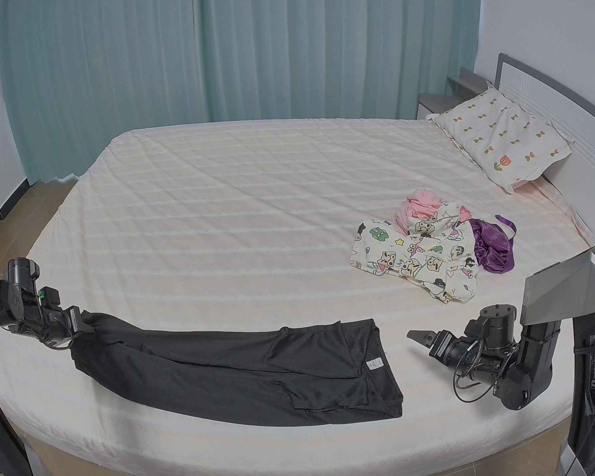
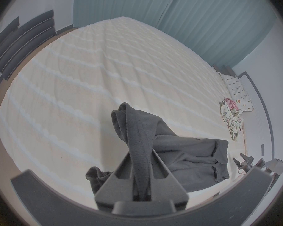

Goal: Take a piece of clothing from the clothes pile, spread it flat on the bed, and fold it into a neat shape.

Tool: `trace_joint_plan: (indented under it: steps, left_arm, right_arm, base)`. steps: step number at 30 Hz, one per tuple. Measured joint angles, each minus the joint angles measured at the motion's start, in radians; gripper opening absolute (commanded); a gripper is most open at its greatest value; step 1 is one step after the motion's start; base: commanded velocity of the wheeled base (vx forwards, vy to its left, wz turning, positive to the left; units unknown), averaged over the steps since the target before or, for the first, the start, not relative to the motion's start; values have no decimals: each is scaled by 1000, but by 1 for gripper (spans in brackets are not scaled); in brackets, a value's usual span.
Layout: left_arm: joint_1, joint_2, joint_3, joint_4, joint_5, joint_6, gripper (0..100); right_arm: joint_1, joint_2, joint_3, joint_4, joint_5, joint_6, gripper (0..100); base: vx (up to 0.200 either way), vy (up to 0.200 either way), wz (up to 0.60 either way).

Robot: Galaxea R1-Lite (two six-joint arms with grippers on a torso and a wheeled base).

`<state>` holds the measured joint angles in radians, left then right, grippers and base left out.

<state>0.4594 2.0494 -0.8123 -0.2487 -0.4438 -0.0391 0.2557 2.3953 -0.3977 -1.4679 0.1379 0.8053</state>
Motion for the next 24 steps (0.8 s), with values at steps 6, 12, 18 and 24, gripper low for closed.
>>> trace_joint_plan:
  steps: [6, 12, 18, 24]
  left_arm:
    - [-37, -48, 4, 140, 11, -32, 0]
    - [-130, -100, -2, 178, 66, -130, 0]
    - [-231, -139, 2, 184, 124, -191, 0]
    - [-327, -159, 9, 210, 180, -255, 0]
  right_arm:
    - [0, 0, 0, 0, 0, 0, 100]
    - [0, 1, 0, 0, 0, 0, 100]
    - [0, 1, -1, 0, 0, 0, 100]
    - [0, 1, -1, 0, 0, 0, 100]
  base:
    - [0, -67, 0]
    - [0, -200, 0]
    - [0, -200, 0]
    - [0, -200, 0]
